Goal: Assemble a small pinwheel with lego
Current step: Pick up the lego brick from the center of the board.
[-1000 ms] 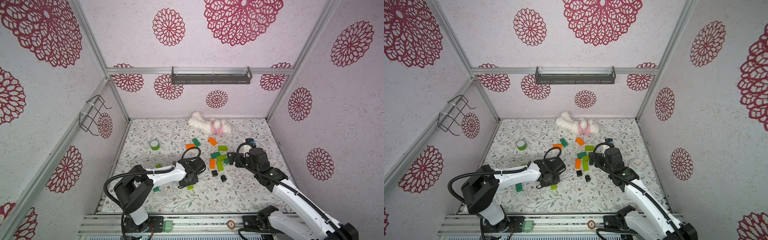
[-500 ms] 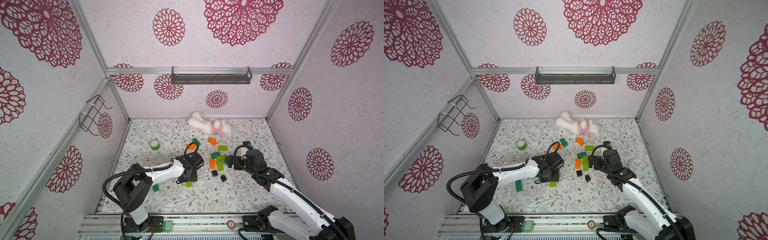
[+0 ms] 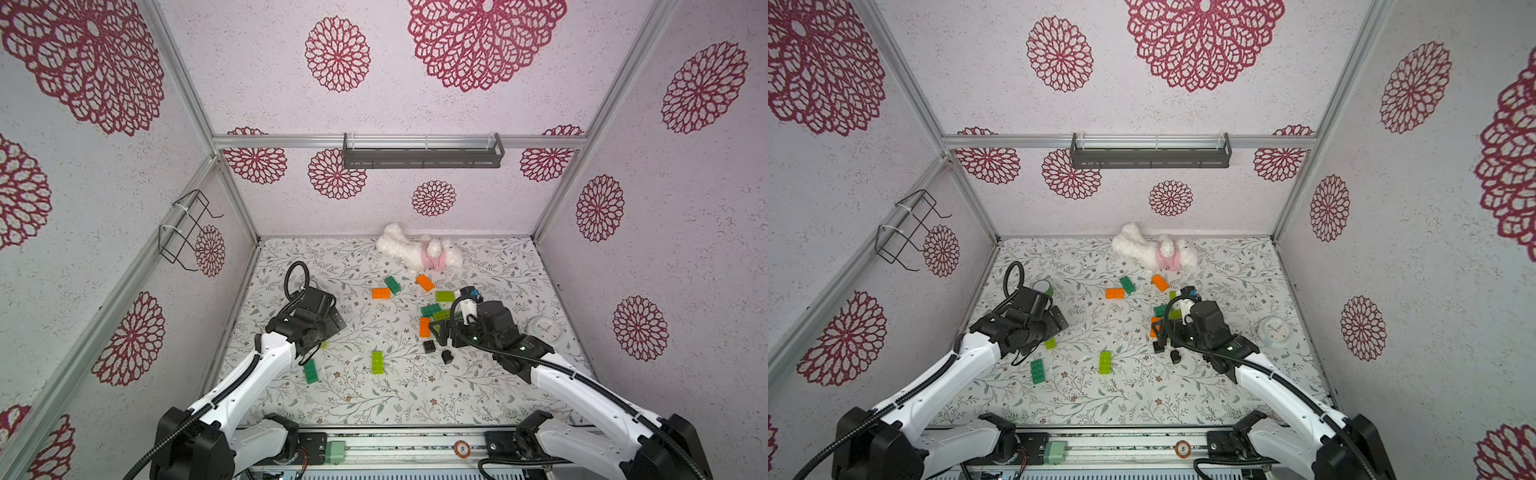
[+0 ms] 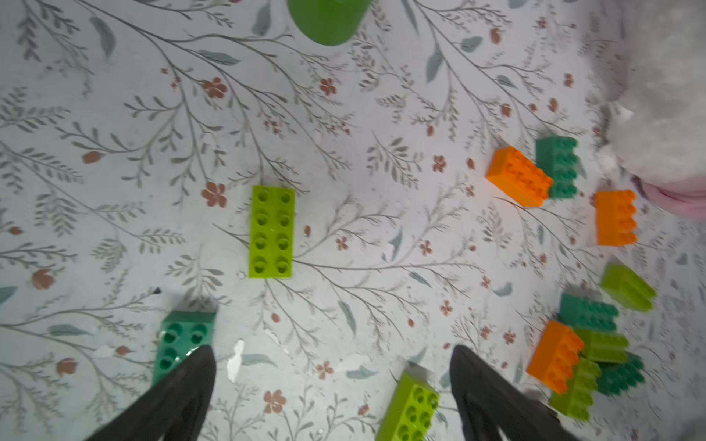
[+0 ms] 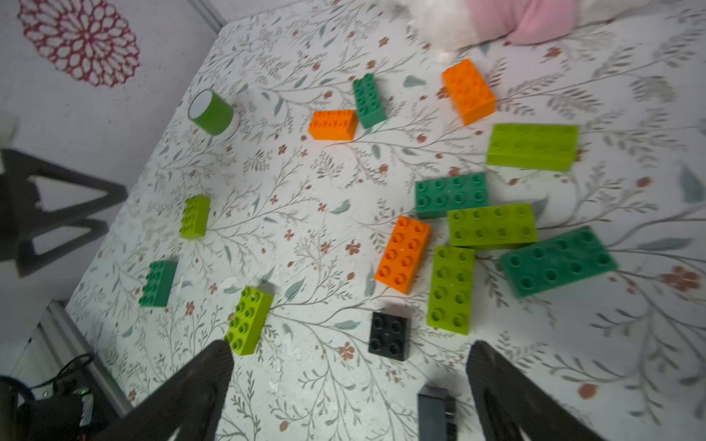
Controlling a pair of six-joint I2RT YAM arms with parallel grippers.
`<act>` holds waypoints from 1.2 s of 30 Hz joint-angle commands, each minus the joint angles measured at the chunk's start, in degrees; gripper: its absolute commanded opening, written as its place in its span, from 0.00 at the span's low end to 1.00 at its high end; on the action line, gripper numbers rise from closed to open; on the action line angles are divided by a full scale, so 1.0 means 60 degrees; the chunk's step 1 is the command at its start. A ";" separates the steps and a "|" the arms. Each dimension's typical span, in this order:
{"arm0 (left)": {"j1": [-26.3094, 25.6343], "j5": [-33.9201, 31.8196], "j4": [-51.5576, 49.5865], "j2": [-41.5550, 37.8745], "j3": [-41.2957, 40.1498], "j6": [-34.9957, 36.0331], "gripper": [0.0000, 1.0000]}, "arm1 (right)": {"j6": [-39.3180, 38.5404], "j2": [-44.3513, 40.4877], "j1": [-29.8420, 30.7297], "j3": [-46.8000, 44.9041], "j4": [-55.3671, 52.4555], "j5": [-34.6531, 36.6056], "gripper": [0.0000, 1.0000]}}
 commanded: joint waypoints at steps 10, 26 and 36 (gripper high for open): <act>0.1547 0.0202 0.1165 0.3045 0.0480 0.1494 0.91 | 0.1243 0.2142 0.2036 0.0417 0.1228 0.0908 0.99; 0.1585 0.0422 0.2096 0.4285 0.0584 0.1716 0.54 | 0.1034 0.2533 0.2416 0.0473 0.1876 0.0280 0.99; 0.1600 -0.0114 0.2048 0.4002 0.0249 0.1677 0.36 | 0.0647 0.2285 0.2393 0.0693 0.1114 0.0777 0.99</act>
